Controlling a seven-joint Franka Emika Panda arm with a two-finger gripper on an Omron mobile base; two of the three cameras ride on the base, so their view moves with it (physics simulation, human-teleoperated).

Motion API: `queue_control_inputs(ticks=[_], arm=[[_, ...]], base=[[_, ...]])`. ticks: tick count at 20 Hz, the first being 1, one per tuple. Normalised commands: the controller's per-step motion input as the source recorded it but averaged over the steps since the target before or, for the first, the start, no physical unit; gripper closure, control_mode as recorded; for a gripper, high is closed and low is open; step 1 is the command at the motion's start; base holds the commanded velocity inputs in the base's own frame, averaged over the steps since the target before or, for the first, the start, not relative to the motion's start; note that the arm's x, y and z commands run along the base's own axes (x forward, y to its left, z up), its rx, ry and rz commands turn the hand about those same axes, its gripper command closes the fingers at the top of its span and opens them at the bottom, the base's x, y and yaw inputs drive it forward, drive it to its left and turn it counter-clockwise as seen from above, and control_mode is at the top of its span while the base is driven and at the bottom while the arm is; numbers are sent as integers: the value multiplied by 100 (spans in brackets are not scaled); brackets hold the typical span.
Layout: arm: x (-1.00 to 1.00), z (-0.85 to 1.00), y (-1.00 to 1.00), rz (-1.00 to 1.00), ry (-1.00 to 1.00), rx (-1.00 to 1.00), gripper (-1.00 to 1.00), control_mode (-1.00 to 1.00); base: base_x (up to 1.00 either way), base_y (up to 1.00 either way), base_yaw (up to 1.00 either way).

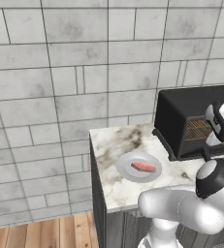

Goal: Open the toaster oven door. Place the baguette on the top rack in the toaster oven and place the steak on the bottom rack.

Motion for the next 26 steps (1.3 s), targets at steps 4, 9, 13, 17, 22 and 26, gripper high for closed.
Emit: queue_control_inputs(ticks=[4, 9, 13, 17, 22, 26], arm=[[-42, -24, -4, 5, 0, -3, -100, -100], [-47, -29, 0, 0, 0, -2, -100, -100], [-44, -36, 0, 0, 0, 0, -100, -100], [-37, -45, 0, -1, 0, 0, -100, -100], [-31, -47, 0, -2, -4, 0, -100, -100], [-25, -52, 1, -2, -1, 0, -100, -100]], base=[[0, 0, 0], [0, 0, 0], [0, 0, 0], [0, 0, 0], [0, 0, 0], [0, 0, 0]])
